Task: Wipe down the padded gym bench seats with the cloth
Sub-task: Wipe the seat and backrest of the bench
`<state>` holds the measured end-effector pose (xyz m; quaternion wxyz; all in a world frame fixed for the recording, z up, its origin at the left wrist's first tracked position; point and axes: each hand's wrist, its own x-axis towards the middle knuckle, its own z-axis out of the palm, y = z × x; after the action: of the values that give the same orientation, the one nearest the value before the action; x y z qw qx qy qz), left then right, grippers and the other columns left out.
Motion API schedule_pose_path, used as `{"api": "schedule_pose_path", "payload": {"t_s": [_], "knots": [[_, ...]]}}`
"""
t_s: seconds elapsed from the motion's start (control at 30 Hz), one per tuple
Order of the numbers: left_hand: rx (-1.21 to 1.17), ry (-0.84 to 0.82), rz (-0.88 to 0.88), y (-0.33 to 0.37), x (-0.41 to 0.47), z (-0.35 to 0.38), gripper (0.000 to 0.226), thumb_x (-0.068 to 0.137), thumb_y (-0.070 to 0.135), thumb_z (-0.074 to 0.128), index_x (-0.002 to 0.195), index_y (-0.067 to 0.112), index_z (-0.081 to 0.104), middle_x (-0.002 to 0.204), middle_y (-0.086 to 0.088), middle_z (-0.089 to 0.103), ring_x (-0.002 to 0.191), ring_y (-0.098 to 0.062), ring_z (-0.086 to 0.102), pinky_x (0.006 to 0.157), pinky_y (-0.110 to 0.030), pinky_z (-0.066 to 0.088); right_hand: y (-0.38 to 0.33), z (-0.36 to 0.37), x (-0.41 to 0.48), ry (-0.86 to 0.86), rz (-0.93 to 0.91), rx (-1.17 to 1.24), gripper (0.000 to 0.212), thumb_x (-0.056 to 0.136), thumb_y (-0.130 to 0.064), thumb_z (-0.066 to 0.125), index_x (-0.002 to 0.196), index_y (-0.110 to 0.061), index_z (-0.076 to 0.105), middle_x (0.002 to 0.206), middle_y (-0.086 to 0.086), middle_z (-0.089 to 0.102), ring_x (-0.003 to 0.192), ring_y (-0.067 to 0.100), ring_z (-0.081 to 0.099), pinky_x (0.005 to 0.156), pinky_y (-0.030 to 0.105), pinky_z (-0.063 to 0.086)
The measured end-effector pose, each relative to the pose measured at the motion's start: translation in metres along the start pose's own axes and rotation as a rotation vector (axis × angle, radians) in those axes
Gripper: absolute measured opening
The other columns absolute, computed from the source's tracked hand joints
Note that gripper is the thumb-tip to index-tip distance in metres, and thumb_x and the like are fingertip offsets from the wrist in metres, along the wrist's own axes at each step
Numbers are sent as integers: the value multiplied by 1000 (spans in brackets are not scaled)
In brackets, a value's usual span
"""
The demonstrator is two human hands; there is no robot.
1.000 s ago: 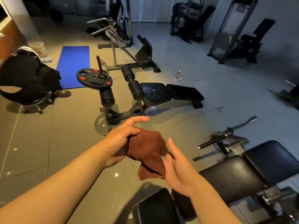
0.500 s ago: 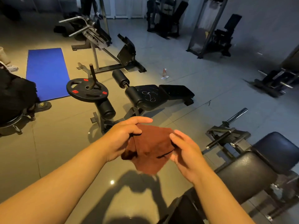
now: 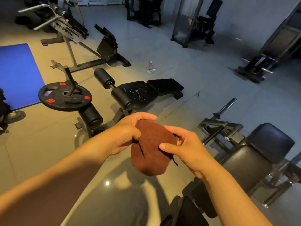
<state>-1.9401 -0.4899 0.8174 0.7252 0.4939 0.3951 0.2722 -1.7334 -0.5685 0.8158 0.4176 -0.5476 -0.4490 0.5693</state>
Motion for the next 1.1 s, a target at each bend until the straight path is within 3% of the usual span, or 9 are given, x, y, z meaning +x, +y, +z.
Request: {"api": "schedule_pose_path", "payload": {"t_s": [0.17,0.37,0.43,0.5,0.57,0.73,0.9,1.0,1.1], "knots": [[137,-57,-28,17,76,5,72,75,-29,35,121,17,64,75,-6,59,70,-19,59,61,-29,45,-2,-38,55,171,-96,-619,15,94,-21,71,88,-34,66,96,-3,61,87,13,58,73,18,41],[660,-7,64,38,175,-6,15,93,14,64,94,27,71,85,1,71,81,-12,68,79,-36,57,-20,-107,140,264,44,-899,8,97,-39,62,90,-38,66,161,-2,20,151,31,12,120,43,19],[728,-22,79,48,203,-7,15,91,29,63,76,25,66,72,-1,62,68,-17,58,71,-42,51,-28,-128,164,203,-62,-1014,33,98,-51,52,104,-24,70,158,2,35,147,33,29,119,40,27],[854,15,92,55,231,-10,35,90,49,54,76,18,61,74,-7,60,68,-23,55,71,-45,49,-33,-143,189,180,-157,-1047,59,92,-61,40,113,-13,68,125,7,66,112,26,65,93,25,50],[1003,102,89,63,254,-13,44,95,55,47,85,14,61,83,-10,62,75,-23,58,70,-36,49,-39,-155,218,192,-102,-1045,62,92,-67,37,113,-15,64,100,1,70,87,19,71,77,22,57],[729,253,12,72,313,-30,19,100,44,51,97,29,61,89,2,67,83,-12,65,71,-26,52,-42,-162,310,225,-10,-886,35,103,-49,48,102,-15,59,81,-4,61,70,6,62,62,16,50],[443,127,-77,97,374,-50,17,102,27,54,108,20,67,91,1,75,84,-10,73,73,-24,59,-67,-152,386,90,247,-56,29,106,-39,47,119,-16,60,106,5,71,98,20,72,75,31,62],[221,-75,-168,118,408,-64,34,97,-6,45,121,6,66,120,-14,70,104,-21,69,94,-34,56,-78,-158,431,5,214,-109,37,99,-53,53,119,-24,62,110,2,73,103,17,71,88,31,59],[148,-160,-169,136,441,-79,46,91,-16,43,127,3,64,124,-16,68,111,-24,68,91,-32,57,-89,-170,471,46,170,-279,11,99,-42,60,105,-32,60,102,-4,69,92,11,68,77,19,57]]}}
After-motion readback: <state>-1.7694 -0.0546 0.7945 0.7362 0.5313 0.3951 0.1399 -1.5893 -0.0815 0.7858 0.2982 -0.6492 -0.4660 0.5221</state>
